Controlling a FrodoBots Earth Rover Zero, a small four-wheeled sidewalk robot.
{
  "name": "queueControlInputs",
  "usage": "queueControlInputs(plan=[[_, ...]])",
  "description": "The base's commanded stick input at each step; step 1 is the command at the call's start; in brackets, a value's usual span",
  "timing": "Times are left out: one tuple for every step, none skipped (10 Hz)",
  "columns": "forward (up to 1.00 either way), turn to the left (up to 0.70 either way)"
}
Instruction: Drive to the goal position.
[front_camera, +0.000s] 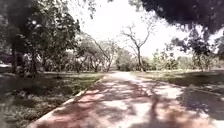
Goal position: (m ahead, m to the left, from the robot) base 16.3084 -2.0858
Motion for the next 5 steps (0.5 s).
queueControlInputs(plan=[[0.70,0.00],[0.70,0.00],[0.70,0.00],[0.70,0.00],[0.70,0.00]])
